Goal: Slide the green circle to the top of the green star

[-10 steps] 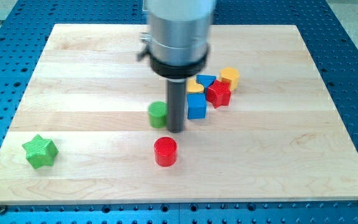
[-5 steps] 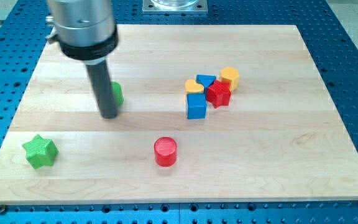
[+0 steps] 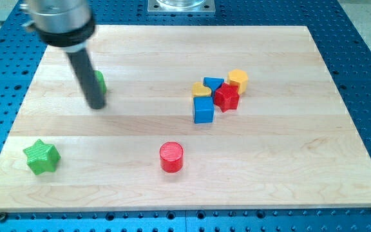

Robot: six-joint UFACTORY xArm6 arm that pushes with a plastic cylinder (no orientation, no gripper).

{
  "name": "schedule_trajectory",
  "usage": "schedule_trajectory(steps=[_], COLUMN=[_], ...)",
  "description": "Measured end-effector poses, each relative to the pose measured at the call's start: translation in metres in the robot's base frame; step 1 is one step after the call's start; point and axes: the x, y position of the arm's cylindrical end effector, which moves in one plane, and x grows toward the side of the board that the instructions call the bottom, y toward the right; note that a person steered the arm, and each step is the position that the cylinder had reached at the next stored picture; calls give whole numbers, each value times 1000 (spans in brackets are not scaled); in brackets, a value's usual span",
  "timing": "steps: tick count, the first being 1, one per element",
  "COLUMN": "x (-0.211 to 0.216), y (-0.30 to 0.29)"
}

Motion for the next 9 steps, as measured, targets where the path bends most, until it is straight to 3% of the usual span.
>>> schedule_trajectory(steps=[2,4,5,6,7,9], x=[-56,34,-11,-2,47,20], y=[-13,-79,-77,-144,-126,-104])
